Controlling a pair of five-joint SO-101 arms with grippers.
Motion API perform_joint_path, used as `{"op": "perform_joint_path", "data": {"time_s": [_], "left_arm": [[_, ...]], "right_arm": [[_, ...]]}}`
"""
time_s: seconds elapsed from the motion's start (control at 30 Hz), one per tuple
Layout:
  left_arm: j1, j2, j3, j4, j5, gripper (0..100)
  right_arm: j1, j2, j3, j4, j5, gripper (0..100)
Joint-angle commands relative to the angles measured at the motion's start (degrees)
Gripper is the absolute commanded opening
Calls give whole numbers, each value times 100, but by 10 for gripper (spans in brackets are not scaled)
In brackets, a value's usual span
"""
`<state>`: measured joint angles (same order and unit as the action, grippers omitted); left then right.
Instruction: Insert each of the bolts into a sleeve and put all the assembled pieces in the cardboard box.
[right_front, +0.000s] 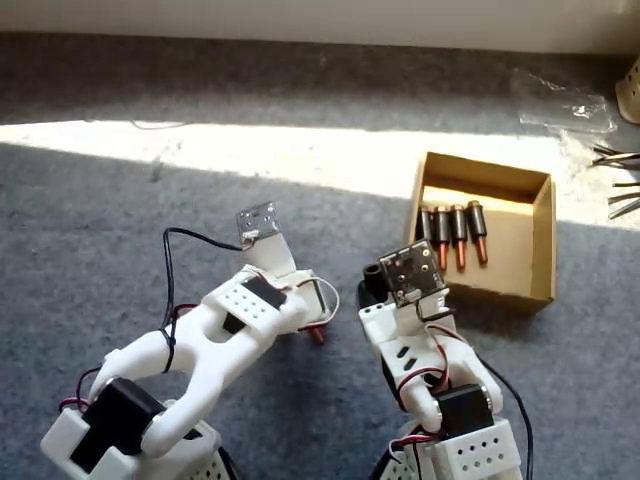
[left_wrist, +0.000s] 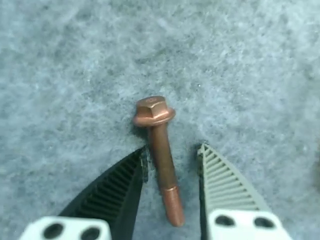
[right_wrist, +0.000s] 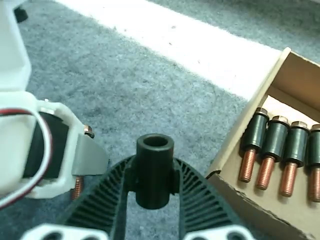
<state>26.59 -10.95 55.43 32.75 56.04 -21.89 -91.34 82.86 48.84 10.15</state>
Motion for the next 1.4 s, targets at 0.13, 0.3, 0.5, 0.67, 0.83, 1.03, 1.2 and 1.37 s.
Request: {"op": "perform_joint_path", "data": {"time_s": [0.13,0.3,0.5,0.67,0.83,1.03,1.2,1.37], "left_arm": [[-426,57,-734,1020,-404,175],[-409,66,-734,1020,-404,175],[-409,75,-725,774,-387,175],[-409,75,-734,651,-369,171],[-426,75,-734,598,-369,79],[-435,84,-716,457,-396,61],[-435,75,-716,475,-413,60],[-418,22,-734,484,-1521,60]], "right_arm": [[48,-66,-31,-136,70,4],[48,-66,-31,-136,70,4],[48,-66,-31,-136,70,4],[48,-66,-31,-136,70,4],[48,-66,-31,-136,70,4],[48,-66,-31,-136,70,4],[48,-66,-31,-136,70,4],[48,-66,-31,-136,70,4]]}}
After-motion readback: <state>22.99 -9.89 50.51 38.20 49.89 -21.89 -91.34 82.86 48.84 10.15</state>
